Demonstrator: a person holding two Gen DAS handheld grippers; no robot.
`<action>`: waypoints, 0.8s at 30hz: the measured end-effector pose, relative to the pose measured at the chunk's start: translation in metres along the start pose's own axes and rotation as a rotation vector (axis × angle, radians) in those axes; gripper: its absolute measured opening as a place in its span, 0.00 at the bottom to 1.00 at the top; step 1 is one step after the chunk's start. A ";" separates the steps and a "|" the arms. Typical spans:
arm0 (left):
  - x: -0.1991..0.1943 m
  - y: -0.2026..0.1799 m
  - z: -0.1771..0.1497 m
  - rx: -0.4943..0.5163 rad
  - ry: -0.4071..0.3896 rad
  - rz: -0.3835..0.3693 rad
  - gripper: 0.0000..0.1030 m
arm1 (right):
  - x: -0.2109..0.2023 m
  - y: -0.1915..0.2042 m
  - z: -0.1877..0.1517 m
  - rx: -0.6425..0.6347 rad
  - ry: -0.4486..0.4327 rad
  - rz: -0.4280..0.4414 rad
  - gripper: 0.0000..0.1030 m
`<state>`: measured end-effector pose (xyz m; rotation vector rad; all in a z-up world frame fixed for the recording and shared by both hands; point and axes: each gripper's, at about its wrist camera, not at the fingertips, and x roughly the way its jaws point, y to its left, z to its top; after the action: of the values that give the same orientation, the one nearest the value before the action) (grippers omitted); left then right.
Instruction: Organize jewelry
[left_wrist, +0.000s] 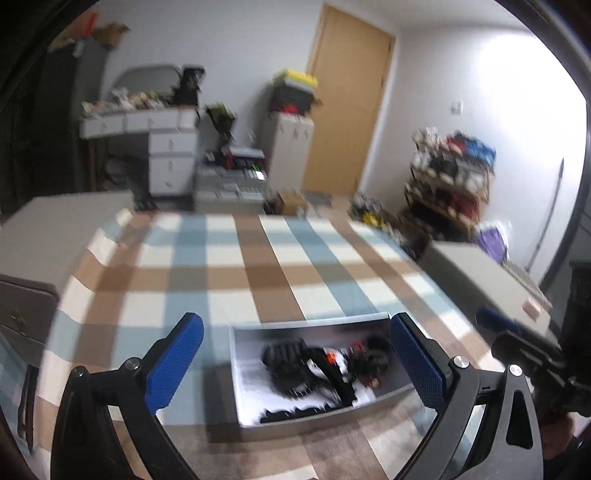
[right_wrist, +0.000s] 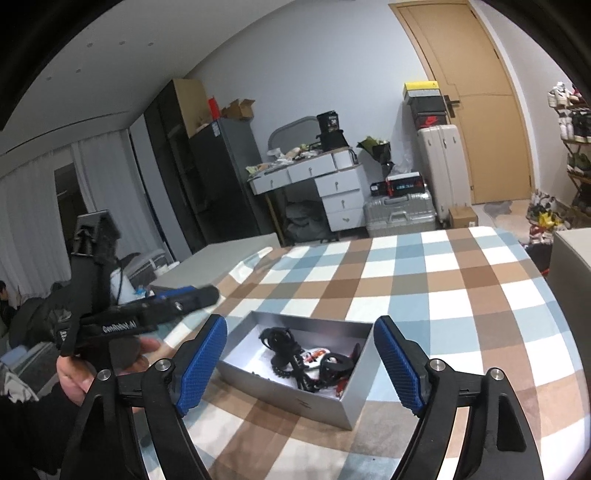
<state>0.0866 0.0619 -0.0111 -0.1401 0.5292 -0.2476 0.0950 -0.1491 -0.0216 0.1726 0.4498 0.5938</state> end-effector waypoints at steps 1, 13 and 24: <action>-0.007 0.001 0.001 -0.001 -0.037 0.023 0.96 | -0.002 0.002 0.001 -0.001 -0.014 -0.002 0.86; -0.033 0.006 -0.017 -0.004 -0.250 0.219 0.99 | -0.021 0.025 -0.002 -0.106 -0.212 -0.003 1.00; -0.026 0.003 -0.040 0.050 -0.267 0.291 0.99 | -0.014 0.027 -0.024 -0.174 -0.233 -0.112 1.00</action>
<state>0.0454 0.0693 -0.0336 -0.0450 0.2728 0.0429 0.0608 -0.1344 -0.0303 0.0490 0.1801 0.4929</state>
